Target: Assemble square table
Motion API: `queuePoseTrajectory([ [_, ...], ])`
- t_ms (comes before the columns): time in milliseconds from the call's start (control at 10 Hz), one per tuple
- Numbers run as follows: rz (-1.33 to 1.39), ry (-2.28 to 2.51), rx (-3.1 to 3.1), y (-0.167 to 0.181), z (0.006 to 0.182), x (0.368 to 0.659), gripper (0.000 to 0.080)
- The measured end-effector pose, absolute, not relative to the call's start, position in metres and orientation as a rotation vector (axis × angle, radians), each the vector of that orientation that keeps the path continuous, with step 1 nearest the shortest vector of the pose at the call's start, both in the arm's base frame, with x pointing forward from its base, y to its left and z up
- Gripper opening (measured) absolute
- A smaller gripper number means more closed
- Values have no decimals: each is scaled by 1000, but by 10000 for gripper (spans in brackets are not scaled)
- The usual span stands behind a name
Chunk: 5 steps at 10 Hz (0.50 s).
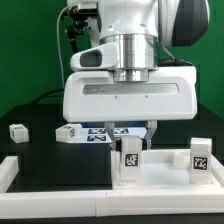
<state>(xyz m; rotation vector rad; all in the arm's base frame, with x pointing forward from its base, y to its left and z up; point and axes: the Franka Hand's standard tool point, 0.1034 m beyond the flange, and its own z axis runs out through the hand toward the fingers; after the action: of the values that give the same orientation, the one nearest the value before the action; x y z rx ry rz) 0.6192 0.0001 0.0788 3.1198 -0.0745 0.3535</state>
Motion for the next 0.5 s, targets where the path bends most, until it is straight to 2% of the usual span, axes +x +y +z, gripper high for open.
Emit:
queuePoseTrajectory([
  [500,278,-1243,2994,0,78,623,291],
])
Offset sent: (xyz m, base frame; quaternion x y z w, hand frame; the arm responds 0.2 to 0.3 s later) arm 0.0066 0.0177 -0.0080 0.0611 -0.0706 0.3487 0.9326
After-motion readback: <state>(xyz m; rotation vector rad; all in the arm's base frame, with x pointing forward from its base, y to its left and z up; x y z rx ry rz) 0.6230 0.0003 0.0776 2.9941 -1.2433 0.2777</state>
